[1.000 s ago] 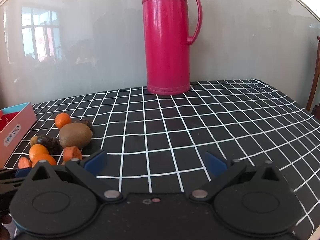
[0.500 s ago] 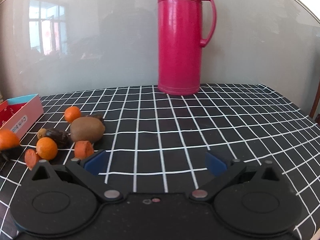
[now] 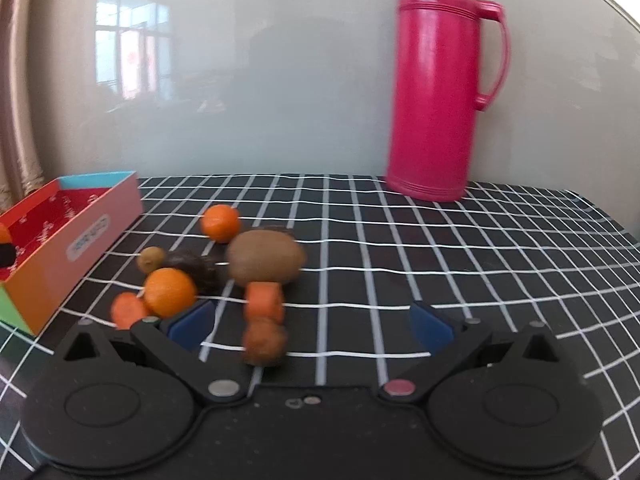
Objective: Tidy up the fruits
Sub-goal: 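Carry the orange into the red-lined box and open the left gripper, then approach the brown kiwi and close the right gripper on it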
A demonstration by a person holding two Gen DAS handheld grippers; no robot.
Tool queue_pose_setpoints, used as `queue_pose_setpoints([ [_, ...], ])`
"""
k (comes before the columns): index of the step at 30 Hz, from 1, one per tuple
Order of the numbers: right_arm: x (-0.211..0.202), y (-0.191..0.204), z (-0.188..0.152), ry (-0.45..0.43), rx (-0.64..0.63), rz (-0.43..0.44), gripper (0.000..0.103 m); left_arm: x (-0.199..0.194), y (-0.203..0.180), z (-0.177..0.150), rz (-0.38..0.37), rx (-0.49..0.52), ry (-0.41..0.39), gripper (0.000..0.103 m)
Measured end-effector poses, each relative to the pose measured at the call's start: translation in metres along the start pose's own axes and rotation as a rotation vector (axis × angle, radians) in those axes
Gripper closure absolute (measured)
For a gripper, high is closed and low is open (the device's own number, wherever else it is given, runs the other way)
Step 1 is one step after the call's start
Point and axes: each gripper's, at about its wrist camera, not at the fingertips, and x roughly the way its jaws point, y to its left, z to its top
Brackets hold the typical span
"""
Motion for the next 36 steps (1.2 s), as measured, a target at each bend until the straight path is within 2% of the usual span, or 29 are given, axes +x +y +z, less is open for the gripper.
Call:
queue_pose_setpoints([
  [3, 0.003, 0.009, 0.001, -0.002, -0.005, 0.019, 0.0, 0.0, 0.004, -0.001, 0.014, 0.008, -0.011, 0.058],
  [5, 0.004, 0.015, 0.001, -0.003, -0.01, 0.025, 0.0, -0.003, 0.007, -0.002, 0.018, 0.001, -0.027, 0.039],
  [6, 0.004, 0.017, 0.001, -0.004, -0.013, 0.029, 0.0, -0.005, 0.008, -0.003, 0.023, 0.0, -0.038, 0.022],
  [7, 0.004, 0.018, 0.001, -0.005, -0.015, 0.033, 0.0, -0.006, 0.01, -0.003, 0.028, -0.001, -0.05, 0.018],
  [13, 0.004, 0.02, 0.001, -0.012, -0.029, 0.03, 0.0, -0.012, 0.018, -0.002, 0.029, -0.037, -0.066, 0.018],
  [18, 0.003, 0.013, 0.001, -0.021, -0.02, 0.019, 0.0, -0.019, 0.02, -0.003, 0.045, -0.029, -0.09, 0.018],
  [22, 0.0, 0.008, 0.003, -0.044, -0.009, 0.02, 0.0, -0.024, 0.022, -0.003, 0.064, -0.023, -0.115, 0.008],
  [25, 0.0, 0.011, 0.007, -0.075, -0.043, 0.0, 0.0, -0.024, 0.026, -0.002, 0.072, -0.035, -0.115, 0.008],
  [30, 0.013, 0.012, 0.017, -0.072, -0.068, -0.021, 0.0, -0.024, 0.03, -0.002, 0.077, -0.037, -0.115, 0.008],
  [36, 0.033, 0.015, 0.022, -0.04, -0.064, -0.007, 0.008, -0.022, 0.035, -0.001, 0.113, -0.036, -0.123, 0.008],
])
